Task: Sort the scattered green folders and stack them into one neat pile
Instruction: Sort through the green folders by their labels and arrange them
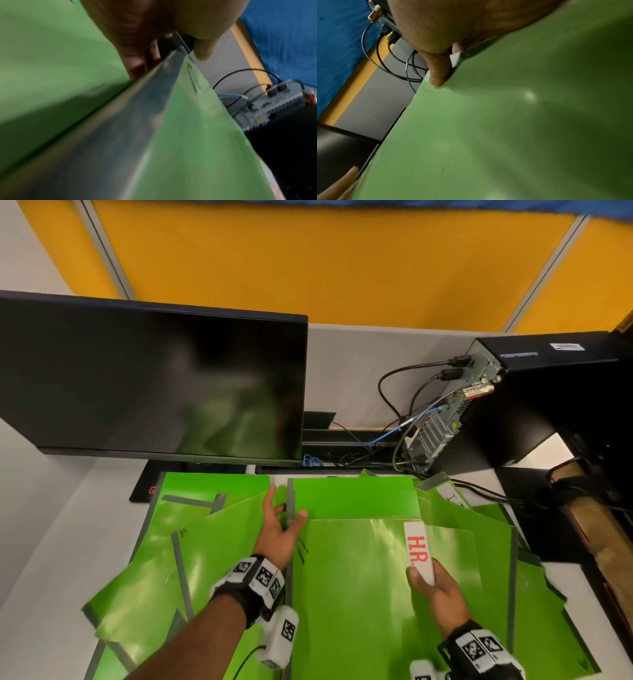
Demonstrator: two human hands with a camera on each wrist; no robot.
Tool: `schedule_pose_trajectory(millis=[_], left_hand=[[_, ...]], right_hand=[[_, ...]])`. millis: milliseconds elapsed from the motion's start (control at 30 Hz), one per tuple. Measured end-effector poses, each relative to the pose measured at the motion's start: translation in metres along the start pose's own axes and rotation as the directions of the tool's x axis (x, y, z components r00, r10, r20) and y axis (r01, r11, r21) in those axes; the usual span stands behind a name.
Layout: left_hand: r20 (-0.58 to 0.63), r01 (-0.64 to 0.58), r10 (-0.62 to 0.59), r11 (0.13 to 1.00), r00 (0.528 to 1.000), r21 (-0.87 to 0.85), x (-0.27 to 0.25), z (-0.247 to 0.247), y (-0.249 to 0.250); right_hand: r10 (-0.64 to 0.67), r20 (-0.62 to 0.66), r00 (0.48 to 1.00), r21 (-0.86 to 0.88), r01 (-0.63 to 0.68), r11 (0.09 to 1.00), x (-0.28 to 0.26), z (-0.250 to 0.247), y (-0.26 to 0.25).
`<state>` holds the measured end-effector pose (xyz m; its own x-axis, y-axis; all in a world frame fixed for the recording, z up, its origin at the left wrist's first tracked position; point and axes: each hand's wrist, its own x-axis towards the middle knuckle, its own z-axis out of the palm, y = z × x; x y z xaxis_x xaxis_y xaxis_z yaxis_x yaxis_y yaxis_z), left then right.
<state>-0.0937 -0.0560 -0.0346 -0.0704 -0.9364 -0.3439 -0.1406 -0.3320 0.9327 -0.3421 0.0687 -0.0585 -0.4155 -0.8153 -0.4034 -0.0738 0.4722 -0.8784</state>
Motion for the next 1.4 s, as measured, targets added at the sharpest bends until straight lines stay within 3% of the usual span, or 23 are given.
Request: schedule_pose_trajectory(millis=[133,233,333,700,867,1067,1133,1167,1200,1267,1300,1333,1400], left_hand=[[-0.037,-0.092,0.101,0.979,0.994,0.181,0.02,0.002,0.013],[0.0,-0.195,0.207,0.918,0.978,0.345,0.031,0.002,0.015],[0.052,-0.205,0.204,0.869,0.978,0.45,0.034,0.007,0.015],[0.07,-0.211,0.201,0.869,0.977,0.448,0.019,0.009,0.004],[0.105,-0.223,0.197,0.877,0.975,0.427,0.016,0.003,0.006],[0.143,-0.207,0.154,0.811,0.978,0.547,0.011,-0.016,-0.003],[0.015,-0.135,0.157,0.788,0.987,0.6,0.002,-0.034,-0.014],[-0.129,-0.026,0.142,0.765,0.981,0.643,-0.004,-0.046,-0.021],[-0.315,0.135,0.107,0.742,0.943,0.657,-0.012,-0.06,-0.028],[-0.63,0.485,-0.076,0.711,0.773,0.509,-0.028,-0.088,-0.038],[-0.684,0.605,-0.206,0.679,0.7,0.415,-0.036,-0.098,-0.042],[-0.678,0.682,-0.325,0.637,0.66,0.359,-0.042,-0.104,-0.046],[-0.636,0.738,-0.442,0.592,0.633,0.324,-0.045,-0.107,-0.056]], right_hand=[[0.019,0.0,1.0,0.042,-0.019,0.999,0.0,-0.006,-0.005],[0.017,0.018,1.0,0.078,-0.019,0.997,0.0,-0.014,-0.015],[0.04,0.041,0.998,0.077,-0.043,0.996,0.002,-0.027,-0.013],[0.058,0.014,0.998,0.02,-0.058,0.998,0.0,-0.028,0.001],[-0.025,0.049,0.998,-0.118,0.03,0.993,-0.009,-0.022,0.004],[-0.054,0.046,0.997,-0.14,0.06,0.988,-0.015,-0.016,0.007],[-0.059,0.031,0.998,-0.174,0.063,0.983,-0.01,-0.018,0.011],[-0.055,0.018,0.998,-0.182,0.057,0.982,-0.007,-0.019,0.013],[-0.053,-0.001,0.999,-0.178,0.052,0.983,-0.004,-0.021,0.015],[-0.041,-0.036,0.998,-0.155,0.035,0.987,0.001,-0.024,0.015],[-0.031,-0.043,0.999,-0.148,0.024,0.989,0.002,-0.025,0.014],[-0.021,-0.047,0.999,-0.146,0.014,0.989,0.003,-0.026,0.013],[-0.014,-0.056,0.998,-0.17,0.004,0.985,0.005,-0.025,0.012]])
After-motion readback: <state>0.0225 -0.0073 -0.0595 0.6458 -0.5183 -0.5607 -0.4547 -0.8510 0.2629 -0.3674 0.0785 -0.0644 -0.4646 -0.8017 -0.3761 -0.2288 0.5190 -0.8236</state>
